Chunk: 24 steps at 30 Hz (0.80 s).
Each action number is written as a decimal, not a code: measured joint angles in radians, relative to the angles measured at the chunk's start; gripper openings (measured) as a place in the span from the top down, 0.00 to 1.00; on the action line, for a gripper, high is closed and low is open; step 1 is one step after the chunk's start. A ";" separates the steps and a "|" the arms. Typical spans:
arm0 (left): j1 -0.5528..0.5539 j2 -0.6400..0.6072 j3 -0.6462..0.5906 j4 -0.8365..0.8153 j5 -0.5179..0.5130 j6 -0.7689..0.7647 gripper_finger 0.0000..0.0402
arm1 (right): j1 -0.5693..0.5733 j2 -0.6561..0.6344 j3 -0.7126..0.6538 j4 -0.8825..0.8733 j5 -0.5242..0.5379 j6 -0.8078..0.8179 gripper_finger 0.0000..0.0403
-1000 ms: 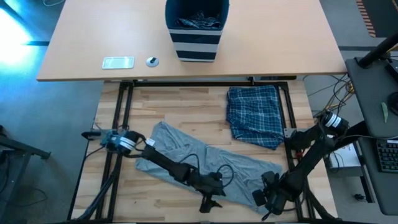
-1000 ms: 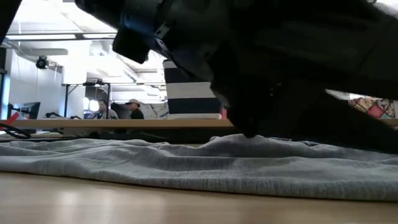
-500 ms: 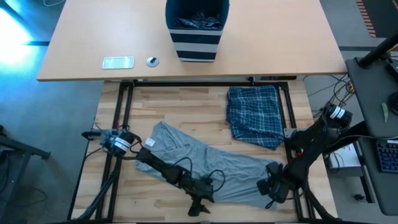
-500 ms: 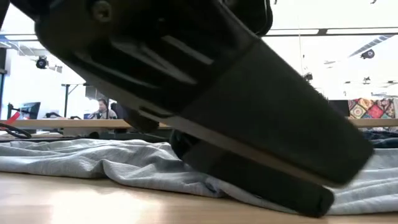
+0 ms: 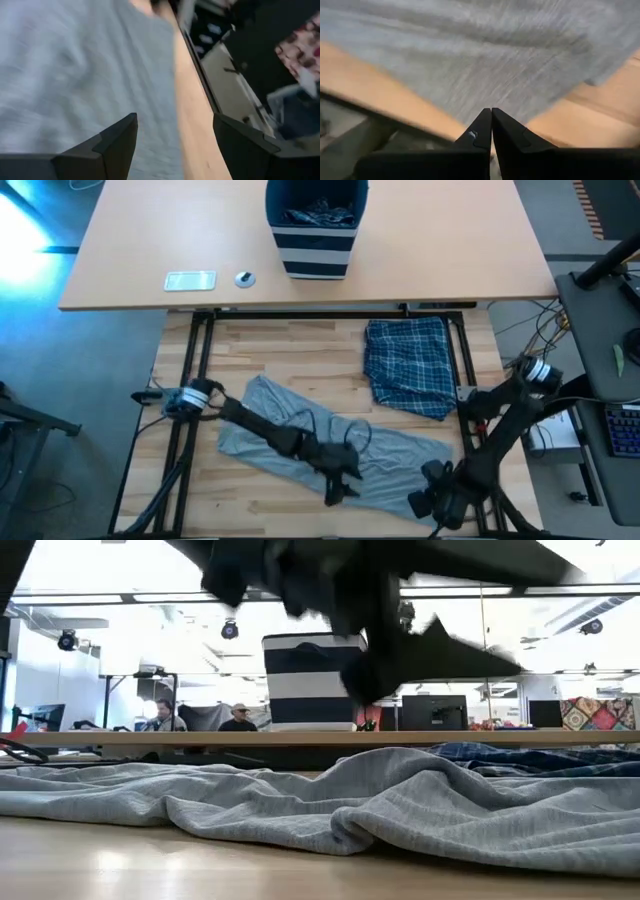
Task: Fold Laundry from Bin
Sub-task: Fold the gray shirt
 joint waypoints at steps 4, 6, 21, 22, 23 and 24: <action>0.045 -0.175 -0.097 -0.142 -0.089 0.086 0.39 | -0.002 0.143 -0.003 0.163 -0.054 -0.045 0.98; 0.056 -0.252 -0.181 -0.248 -0.129 0.104 0.39 | -0.002 0.199 -0.003 0.240 -0.097 -0.061 0.98; 0.032 -0.895 -0.608 -0.939 -0.319 -0.305 0.39 | 0.001 0.008 0.052 0.063 -0.024 -0.023 0.98; 0.034 -0.937 -0.621 -0.961 -0.340 -0.322 0.39 | -0.003 -0.006 0.052 0.018 0.034 -0.023 0.98; 0.042 -0.976 -0.636 -0.957 -0.354 -0.337 0.39 | -0.008 -0.015 0.048 -0.017 0.081 -0.023 0.98; 0.050 -1.006 -0.655 -0.941 -0.360 -0.346 0.39 | -0.016 -0.016 0.041 -0.040 0.098 -0.023 0.98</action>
